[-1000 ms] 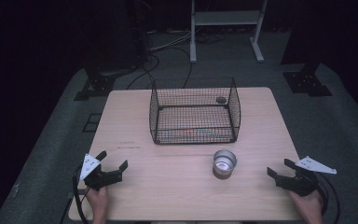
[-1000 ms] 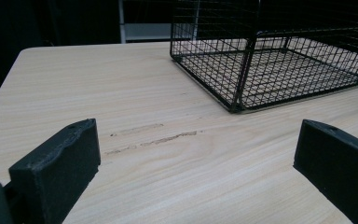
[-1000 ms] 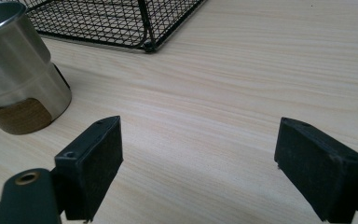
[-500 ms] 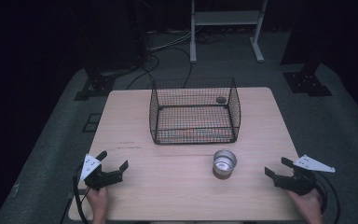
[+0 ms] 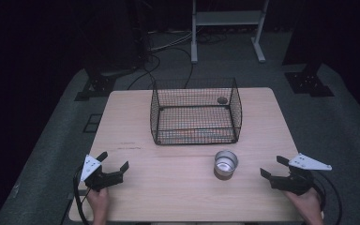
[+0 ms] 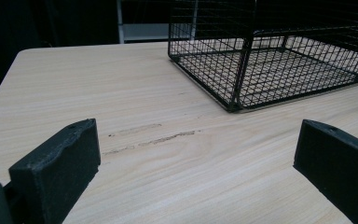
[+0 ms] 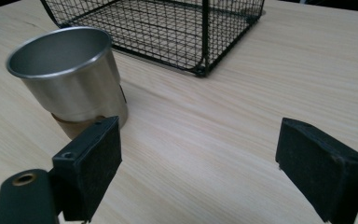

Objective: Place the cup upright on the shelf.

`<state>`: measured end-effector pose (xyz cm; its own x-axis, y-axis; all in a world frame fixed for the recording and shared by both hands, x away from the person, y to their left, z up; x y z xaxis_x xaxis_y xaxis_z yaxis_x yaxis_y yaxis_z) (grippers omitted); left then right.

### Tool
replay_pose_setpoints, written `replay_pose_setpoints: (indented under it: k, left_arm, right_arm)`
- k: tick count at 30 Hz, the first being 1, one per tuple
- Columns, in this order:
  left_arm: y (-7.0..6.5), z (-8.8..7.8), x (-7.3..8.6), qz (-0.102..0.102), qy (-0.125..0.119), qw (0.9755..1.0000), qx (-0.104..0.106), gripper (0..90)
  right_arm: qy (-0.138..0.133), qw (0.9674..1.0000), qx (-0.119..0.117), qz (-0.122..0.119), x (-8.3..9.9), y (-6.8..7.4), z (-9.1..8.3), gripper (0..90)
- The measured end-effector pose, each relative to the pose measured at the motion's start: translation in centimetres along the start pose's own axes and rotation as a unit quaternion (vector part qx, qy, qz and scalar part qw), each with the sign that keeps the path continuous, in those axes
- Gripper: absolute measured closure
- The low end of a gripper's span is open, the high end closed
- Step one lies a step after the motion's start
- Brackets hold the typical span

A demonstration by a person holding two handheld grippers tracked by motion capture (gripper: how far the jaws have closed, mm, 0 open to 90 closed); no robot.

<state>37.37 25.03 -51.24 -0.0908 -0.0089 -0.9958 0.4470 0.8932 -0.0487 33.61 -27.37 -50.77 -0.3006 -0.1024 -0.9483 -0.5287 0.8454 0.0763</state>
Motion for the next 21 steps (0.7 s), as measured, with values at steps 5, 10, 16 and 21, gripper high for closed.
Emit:
replay_pose_setpoints:
  k: [5,10,16,21]
  left_arm:
    - [0.0,0.0,0.0,0.000,0.000,1.0000,0.000,0.0]
    - [0.0,0.0,0.0,-0.001,-0.001,1.0000,0.001,0.0]
    - [0.1,0.0,0.0,-0.002,-0.002,1.0000,0.000,0.0]
    - [0.1,-0.1,0.0,-0.003,-0.003,1.0000,0.000,0.0]
  right_arm:
    - [-0.004,0.9999,-0.008,-0.010,-0.6,0.8,0.0,13.4]
    - [-0.003,0.9997,-0.018,-0.017,-1.0,1.7,0.3,13.3]
    - [-0.001,0.9992,-0.032,-0.023,-1.2,2.8,0.7,13.2]
    - [0.005,0.9988,-0.040,-0.026,-1.0,3.7,1.1,12.8]
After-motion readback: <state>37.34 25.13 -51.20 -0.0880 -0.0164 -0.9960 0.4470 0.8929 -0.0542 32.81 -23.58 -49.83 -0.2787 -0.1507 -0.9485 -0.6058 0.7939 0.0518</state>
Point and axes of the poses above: each handheld gripper's, and its own axes: z roughly forward along the jaws, x roughly out of its underside, y roughly to its left, the point moved 10 cm from there along z, roughly forward along the jaws, and after that the axes turned 11 degrees about -y, right-handed, at the moved point
